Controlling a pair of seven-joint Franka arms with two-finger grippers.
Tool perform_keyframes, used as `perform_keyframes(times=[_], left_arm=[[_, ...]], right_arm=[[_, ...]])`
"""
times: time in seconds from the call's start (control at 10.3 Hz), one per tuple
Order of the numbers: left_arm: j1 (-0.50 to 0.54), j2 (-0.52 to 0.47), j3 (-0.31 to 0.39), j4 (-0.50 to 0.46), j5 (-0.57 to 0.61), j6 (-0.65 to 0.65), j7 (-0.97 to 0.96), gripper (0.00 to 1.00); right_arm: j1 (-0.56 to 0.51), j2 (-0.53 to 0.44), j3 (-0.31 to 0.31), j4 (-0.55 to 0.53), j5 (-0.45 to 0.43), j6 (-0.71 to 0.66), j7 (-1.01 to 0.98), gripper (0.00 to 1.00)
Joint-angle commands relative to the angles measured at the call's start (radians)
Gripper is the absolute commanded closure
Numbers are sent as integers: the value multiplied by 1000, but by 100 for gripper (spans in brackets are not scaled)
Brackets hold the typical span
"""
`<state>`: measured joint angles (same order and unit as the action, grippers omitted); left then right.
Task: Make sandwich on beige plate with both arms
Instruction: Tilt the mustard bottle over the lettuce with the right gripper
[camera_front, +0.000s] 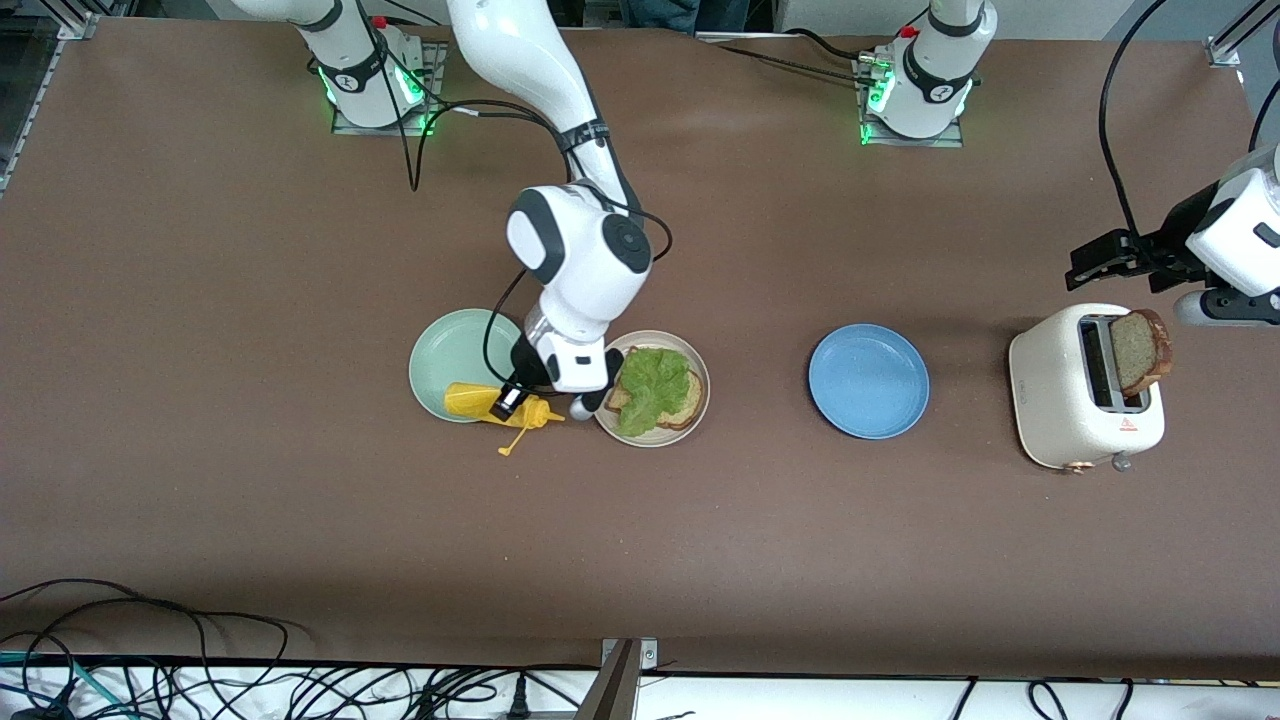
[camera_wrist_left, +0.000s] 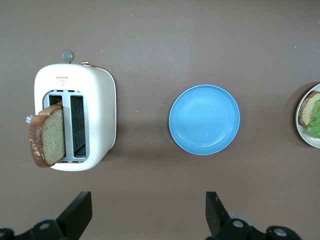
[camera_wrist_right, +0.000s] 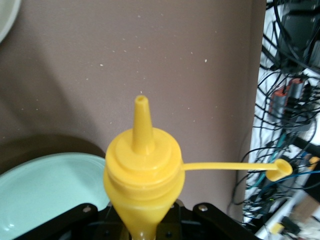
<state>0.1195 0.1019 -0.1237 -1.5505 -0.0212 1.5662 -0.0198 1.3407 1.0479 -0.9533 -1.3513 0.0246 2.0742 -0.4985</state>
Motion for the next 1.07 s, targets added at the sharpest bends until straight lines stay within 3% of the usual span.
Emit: perform_keyframes(times=[0.0,0.49,0.97], left_arm=[[2,-7,-2,-2,14,-6,15,0],[3,-7,-2,-2,14,-6,15,0],[2,-7,-2,-2,14,-6,15,0]], right_arm=[[64,63,-1,21,-104,4,14,100],[81,101,82,21,-192,47,80,100],[71,78,65,27,-189,40,68,100]])
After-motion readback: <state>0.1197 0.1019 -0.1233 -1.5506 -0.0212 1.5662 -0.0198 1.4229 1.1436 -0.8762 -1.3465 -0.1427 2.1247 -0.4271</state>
